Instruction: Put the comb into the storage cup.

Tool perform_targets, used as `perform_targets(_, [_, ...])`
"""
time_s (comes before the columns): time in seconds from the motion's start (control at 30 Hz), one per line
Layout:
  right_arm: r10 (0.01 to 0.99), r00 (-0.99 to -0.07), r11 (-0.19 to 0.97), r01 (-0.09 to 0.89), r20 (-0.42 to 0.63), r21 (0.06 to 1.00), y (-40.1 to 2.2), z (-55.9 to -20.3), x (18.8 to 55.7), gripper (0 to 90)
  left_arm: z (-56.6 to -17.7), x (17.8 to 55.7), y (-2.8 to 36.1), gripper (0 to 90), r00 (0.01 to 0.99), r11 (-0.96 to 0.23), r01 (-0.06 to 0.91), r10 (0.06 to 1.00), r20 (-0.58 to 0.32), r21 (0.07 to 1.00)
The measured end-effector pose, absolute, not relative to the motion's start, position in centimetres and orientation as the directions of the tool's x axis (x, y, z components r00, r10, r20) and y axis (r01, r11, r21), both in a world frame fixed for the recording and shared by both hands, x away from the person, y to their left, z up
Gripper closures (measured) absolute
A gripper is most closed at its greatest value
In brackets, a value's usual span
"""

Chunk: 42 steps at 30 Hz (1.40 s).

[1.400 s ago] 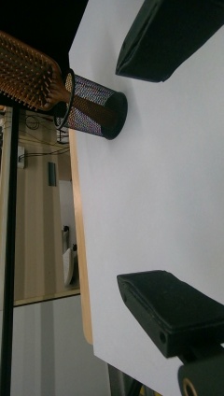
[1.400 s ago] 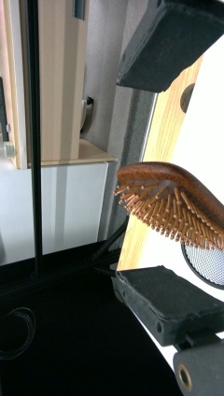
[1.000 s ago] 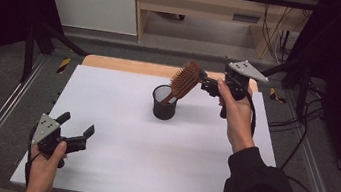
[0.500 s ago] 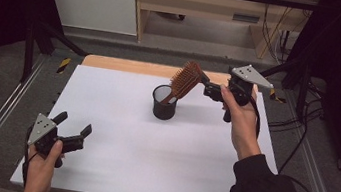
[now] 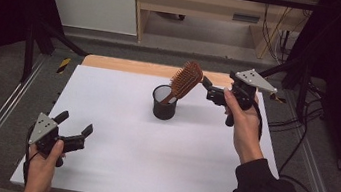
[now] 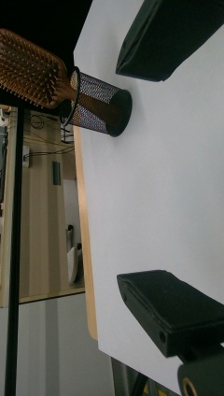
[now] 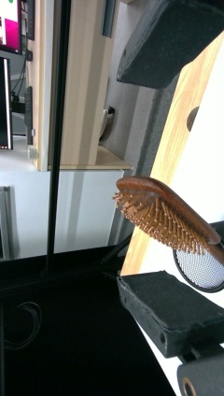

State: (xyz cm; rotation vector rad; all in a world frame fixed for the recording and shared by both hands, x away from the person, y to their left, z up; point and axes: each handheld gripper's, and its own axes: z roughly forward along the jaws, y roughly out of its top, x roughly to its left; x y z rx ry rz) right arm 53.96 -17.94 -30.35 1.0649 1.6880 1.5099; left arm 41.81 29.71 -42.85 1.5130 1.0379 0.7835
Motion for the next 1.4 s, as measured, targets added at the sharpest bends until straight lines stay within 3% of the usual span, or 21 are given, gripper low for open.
perform_targets(0.43, [0.886, -0.459, -0.005, 0.125, 0.062, 0.992, -20.9, -30.0, 52.2, 3.9, -43.0, 41.9, 29.8, 2.5, 0.397, -0.030, 0.202, 0.916, -0.054, 0.979])
perform_targets(1.4, [0.909, -0.410, -0.021, 0.134, 0.075, 0.991, -25.7, -33.9, 49.1, 4.0, -43.0, 41.8, 29.9, 2.5, 0.399, -0.027, 0.207, 0.915, -0.059, 0.978])
